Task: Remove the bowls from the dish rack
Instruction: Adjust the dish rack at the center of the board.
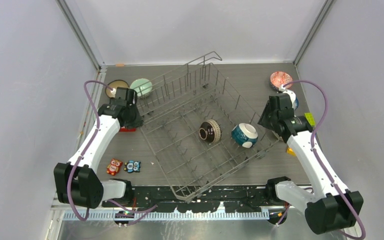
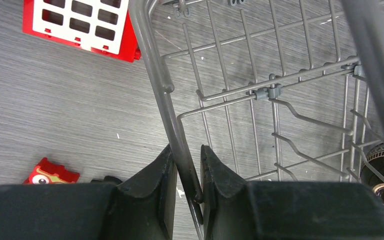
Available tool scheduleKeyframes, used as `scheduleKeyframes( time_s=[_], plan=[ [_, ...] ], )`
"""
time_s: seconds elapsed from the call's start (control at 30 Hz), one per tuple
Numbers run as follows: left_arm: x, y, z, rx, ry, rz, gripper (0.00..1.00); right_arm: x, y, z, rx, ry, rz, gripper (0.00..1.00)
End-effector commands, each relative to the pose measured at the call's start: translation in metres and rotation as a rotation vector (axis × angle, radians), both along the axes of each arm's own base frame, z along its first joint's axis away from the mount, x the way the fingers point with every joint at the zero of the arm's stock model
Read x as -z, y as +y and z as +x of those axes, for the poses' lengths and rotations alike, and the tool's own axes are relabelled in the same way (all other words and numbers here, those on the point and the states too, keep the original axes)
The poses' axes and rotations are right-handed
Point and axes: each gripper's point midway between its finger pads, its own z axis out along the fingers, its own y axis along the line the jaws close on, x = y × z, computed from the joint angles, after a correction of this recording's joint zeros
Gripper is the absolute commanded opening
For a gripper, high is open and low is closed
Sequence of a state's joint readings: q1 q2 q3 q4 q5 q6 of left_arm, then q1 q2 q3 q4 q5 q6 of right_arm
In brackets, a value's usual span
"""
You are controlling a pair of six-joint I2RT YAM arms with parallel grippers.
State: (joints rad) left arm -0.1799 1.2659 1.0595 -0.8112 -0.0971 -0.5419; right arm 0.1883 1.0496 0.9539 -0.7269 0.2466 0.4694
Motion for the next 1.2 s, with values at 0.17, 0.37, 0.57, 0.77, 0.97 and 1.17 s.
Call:
scheduleKeyframes(
  time_s=[0.17, 0.37, 0.57, 0.77, 0.97, 1.17],
  plan=[
    [-0.041, -0.077, 0.015, 0.286, -0.113, -0.143, 0.09, -0.004, 0.023, -0.041, -0.029, 0.015, 0.159, 0.33],
    [-0.036, -0.1, 0.029, 0.332, -0.097, -0.137, 0.07, -0.009, 0.021, -0.05, -0.03, -0.002, 0.164, 0.31],
    [-0.039, -0.107, 0.06, 0.326, -0.122, -0.114, 0.05, -0.006, 0.023, -0.051, -0.038, 0.002, 0.168, 0.31],
    [-0.039, -0.11, 0.089, 0.343, -0.111, -0.057, 0.03, -0.004, 0.025, -0.051, -0.046, 0.0, 0.176, 0.31],
    [-0.036, -0.102, 0.117, 0.331, -0.097, -0.038, 0.01, -0.019, 0.025, -0.048, -0.053, -0.035, 0.17, 0.4],
    [-0.039, -0.097, 0.145, 0.328, -0.108, -0.033, 0.0, -0.041, 0.027, -0.041, -0.056, -0.073, 0.17, 0.63]
  ],
)
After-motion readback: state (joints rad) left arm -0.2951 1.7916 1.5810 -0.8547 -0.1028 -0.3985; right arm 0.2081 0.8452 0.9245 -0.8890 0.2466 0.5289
